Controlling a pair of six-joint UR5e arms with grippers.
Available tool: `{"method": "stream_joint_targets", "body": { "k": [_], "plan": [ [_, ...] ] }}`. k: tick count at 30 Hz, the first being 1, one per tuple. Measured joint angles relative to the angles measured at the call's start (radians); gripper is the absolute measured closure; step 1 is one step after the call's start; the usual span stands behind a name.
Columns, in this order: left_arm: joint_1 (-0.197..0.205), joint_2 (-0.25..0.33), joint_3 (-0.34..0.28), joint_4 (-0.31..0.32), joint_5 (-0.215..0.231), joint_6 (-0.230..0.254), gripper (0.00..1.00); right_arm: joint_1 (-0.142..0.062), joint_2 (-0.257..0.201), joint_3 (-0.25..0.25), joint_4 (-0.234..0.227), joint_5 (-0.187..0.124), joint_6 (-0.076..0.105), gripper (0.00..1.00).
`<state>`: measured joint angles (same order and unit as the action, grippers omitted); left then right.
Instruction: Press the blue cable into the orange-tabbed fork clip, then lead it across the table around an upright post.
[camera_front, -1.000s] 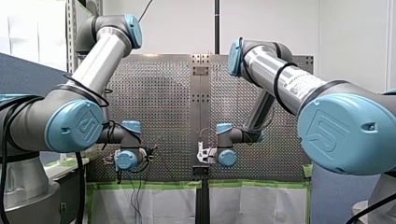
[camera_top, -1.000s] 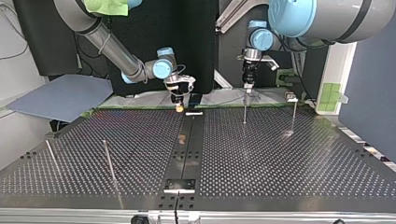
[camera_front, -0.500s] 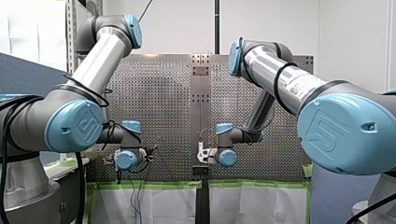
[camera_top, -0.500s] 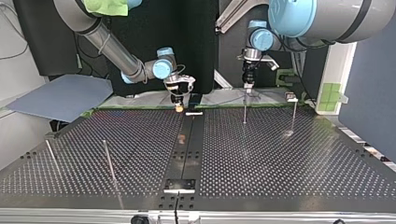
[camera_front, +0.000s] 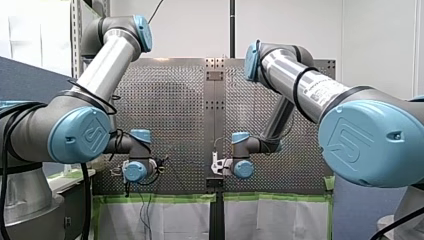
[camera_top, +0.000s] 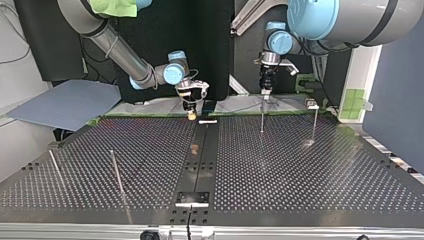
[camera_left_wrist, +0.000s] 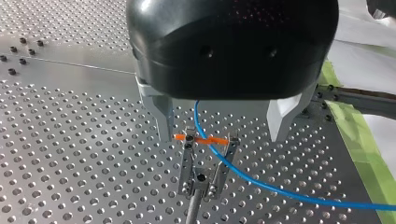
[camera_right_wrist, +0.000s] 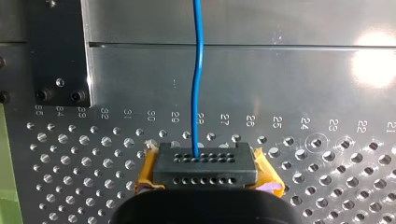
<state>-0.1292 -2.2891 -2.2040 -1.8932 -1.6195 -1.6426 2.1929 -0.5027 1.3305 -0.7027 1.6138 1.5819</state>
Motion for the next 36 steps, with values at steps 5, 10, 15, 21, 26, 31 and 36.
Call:
{"method": "stream_joint_targets", "body": {
  "k": [5,10,15,21,26,31,36],
  "plan": [
    [-0.005,0.0,0.0,-0.003,0.001,0.001,0.0,0.0,0.0,0.0,0.0,0.0,0.0,1.0],
    [-0.019,0.0,0.002,-0.003,0.0,0.001,0.0,0.0,0.0,0.0,0.001,0.0,0.0,1.0],
    [-0.038,0.0,0.003,-0.003,-0.001,0.001,0.0,0.0,0.0,0.0,0.0,0.0,0.0,1.0],
    [-0.064,0.0,0.025,-0.021,-0.024,-0.003,0.0,-0.001,0.0,0.0,-0.001,0.0,0.0,1.0],
    [-0.1,0.0,0.062,-0.059,-0.064,-0.004,0.0,-0.002,0.0,0.0,-0.001,-0.001,0.0,1.0],
    [-0.142,0.0,0.104,-0.1,-0.106,-0.01,0.0,-0.005,0.0,0.0,0.003,-0.004,0.0,1.0],
    [-0.182,-0.001,0.146,-0.14,-0.149,-0.015,0.0,-0.008,0.0,0.0,0.011,-0.004,-0.001,1.0]
  ]
}}
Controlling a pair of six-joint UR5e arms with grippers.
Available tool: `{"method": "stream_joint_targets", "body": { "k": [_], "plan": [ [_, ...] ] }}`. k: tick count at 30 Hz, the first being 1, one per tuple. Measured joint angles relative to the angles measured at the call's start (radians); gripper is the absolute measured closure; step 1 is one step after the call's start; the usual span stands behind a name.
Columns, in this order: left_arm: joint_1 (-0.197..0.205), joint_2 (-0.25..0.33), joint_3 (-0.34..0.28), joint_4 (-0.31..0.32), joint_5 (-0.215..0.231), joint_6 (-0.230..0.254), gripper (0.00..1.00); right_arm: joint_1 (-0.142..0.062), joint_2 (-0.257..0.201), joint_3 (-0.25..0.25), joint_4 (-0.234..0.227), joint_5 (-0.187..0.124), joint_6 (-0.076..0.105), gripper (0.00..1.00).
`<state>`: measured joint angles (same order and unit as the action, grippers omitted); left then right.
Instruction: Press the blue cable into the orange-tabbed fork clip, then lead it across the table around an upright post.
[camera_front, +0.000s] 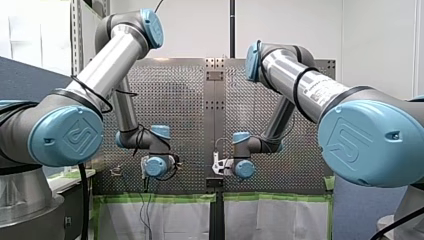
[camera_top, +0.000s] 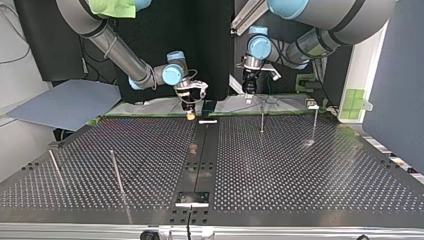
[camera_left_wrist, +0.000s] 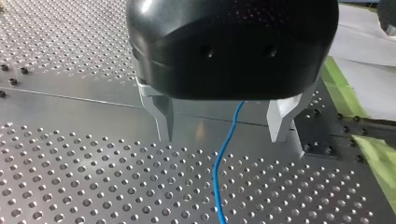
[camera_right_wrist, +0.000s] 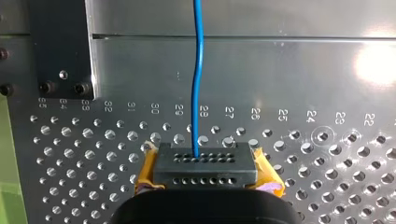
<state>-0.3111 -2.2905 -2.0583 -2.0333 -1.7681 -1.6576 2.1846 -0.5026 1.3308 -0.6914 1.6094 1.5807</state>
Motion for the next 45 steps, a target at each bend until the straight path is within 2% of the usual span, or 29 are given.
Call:
{"method": "stream_joint_targets", "body": {
  "k": [4,11,18,24,29,34,38,45],
  "plan": [
    [-0.009,0.0,0.023,-0.013,-0.037,-0.002,0.0,-0.001,0.0,0.0,0.002,0.0,0.0,1.0],
    [0.0,-0.001,0.036,-0.019,-0.093,-0.002,0.0,-0.001,0.0,0.0,0.007,0.0,-0.002,1.0],
    [0.001,-0.016,0.049,-0.026,-0.098,-0.001,0.0,-0.002,0.0,0.0,0.013,0.0,-0.003,1.0],
    [-0.006,-0.06,0.092,-0.059,-0.101,0.008,0.0,-0.002,0.0,0.0,0.016,-0.001,-0.004,1.0],
    [-0.007,-0.103,0.134,-0.085,-0.129,-0.003,0.0,-0.002,0.0,0.0,0.019,-0.002,-0.005,1.0],
    [-0.004,-0.128,0.18,-0.128,-0.143,0.004,0.0,-0.002,0.0,0.0,0.018,-0.002,-0.005,1.0],
    [-0.006,-0.131,0.213,-0.164,-0.145,0.013,0.0,-0.003,0.0,0.0,0.018,-0.002,-0.005,1.0],
    [-0.009,-0.132,0.255,-0.228,-0.152,0.002,0.0,-0.005,0.0,0.0,0.019,-0.002,-0.005,1.0]
  ]
}}
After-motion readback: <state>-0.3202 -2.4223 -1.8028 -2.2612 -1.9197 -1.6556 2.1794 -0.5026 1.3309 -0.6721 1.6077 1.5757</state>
